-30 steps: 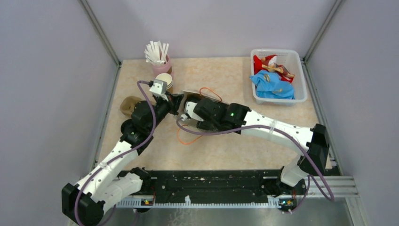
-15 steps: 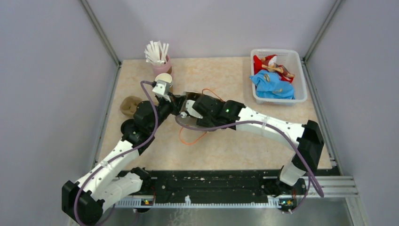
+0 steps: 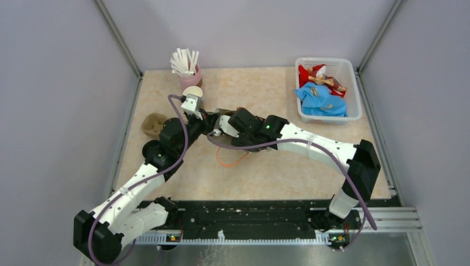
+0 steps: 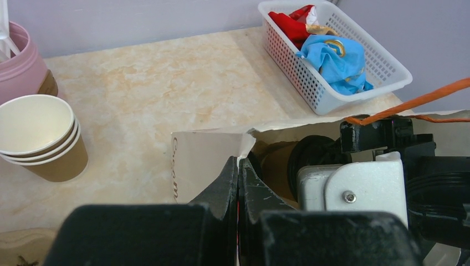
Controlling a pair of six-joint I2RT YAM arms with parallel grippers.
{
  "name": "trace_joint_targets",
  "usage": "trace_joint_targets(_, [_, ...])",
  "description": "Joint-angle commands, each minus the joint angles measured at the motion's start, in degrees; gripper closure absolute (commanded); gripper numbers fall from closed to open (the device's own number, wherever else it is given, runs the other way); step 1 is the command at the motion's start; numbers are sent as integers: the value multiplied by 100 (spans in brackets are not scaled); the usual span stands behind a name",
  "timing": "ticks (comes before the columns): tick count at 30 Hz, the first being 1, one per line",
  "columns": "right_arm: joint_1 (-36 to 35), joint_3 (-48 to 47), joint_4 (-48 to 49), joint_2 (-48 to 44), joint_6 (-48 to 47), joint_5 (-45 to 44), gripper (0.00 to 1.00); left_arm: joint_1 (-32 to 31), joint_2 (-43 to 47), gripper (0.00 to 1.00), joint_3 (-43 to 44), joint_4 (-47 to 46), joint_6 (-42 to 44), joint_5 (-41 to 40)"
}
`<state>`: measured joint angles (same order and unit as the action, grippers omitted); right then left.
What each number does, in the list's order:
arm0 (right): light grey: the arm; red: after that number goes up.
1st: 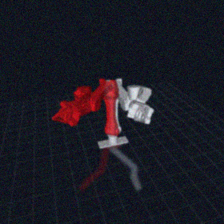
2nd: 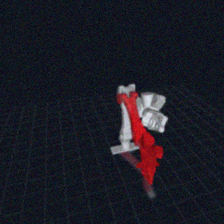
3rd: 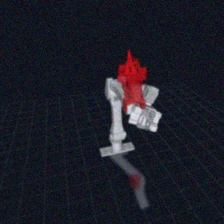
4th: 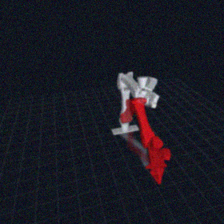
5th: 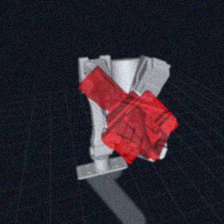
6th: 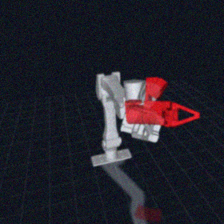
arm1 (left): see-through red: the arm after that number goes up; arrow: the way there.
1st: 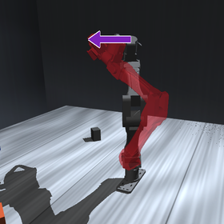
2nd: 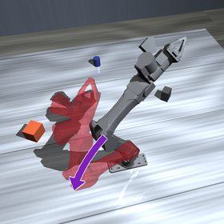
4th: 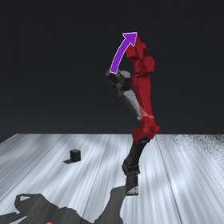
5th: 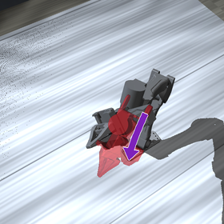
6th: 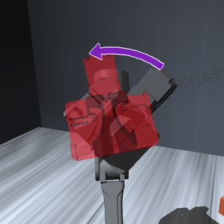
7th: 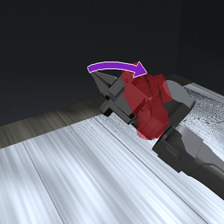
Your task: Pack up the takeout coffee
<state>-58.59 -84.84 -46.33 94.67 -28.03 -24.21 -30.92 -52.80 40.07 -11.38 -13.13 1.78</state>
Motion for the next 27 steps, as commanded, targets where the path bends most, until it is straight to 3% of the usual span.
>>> trace_joint_targets(1, [41, -103, 296, -149, 131, -24, 35, -94, 28, 100, 188, -108, 74, 59])
trace_joint_targets(13, [155, 417, 919, -9, -288, -119, 35, -97, 63, 100, 348, 385, -44, -114])
trace_joint_targets(27, [534, 340, 760, 105, -497, 960, 34, -94, -285, 100, 1027, 1390, -357, -126])
